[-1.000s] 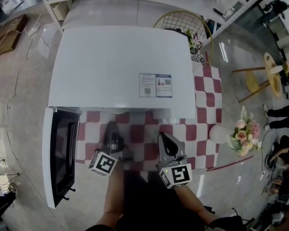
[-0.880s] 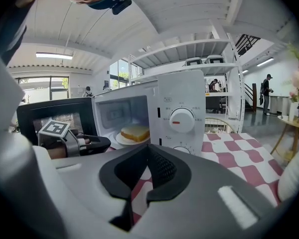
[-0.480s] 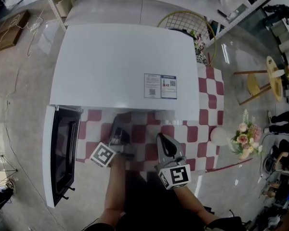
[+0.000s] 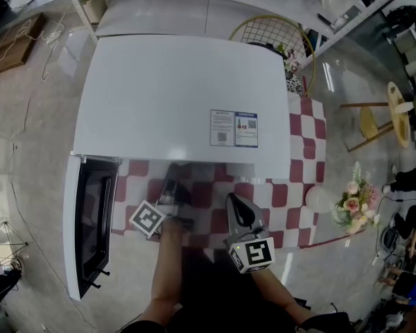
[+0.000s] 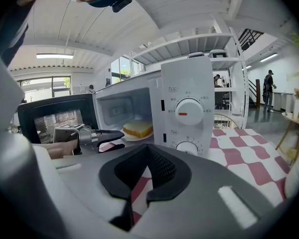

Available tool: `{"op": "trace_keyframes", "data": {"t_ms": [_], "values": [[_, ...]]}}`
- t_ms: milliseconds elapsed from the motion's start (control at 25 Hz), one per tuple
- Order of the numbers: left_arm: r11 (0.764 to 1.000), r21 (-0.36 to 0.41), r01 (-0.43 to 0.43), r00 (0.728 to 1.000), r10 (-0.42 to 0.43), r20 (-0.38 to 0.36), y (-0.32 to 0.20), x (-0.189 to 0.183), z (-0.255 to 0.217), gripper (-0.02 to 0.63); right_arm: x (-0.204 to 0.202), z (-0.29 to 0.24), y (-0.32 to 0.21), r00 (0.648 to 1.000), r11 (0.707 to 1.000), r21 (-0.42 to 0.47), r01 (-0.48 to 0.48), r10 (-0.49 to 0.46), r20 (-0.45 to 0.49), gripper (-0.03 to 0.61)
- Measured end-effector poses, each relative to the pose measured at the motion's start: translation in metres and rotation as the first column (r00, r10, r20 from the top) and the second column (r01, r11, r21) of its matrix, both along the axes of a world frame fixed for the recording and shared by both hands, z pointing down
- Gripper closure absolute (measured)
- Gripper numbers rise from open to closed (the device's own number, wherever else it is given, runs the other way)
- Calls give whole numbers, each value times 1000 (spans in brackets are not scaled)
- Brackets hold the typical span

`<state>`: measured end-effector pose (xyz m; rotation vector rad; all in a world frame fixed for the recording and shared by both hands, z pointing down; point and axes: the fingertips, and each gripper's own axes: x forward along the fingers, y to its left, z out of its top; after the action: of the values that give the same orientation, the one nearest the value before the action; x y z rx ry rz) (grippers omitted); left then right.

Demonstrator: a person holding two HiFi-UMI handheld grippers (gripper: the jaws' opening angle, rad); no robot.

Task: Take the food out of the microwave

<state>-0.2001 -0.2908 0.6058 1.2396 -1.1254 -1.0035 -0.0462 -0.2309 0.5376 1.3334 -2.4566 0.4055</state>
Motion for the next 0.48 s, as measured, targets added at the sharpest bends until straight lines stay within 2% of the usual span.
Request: {"op": "trace_keyframes", "data": {"t_ms": [320,480], "values": [[999,-31,-19,1000,18,-18,-11,5,1,446,-4,4,-6,1000,1000,-20,12,-12,4,577],[999,-50,-7,1000,6,-28,-12,3,4,472,-2,5,-9,1000,1000,-23,1,-1,1,577]]}}
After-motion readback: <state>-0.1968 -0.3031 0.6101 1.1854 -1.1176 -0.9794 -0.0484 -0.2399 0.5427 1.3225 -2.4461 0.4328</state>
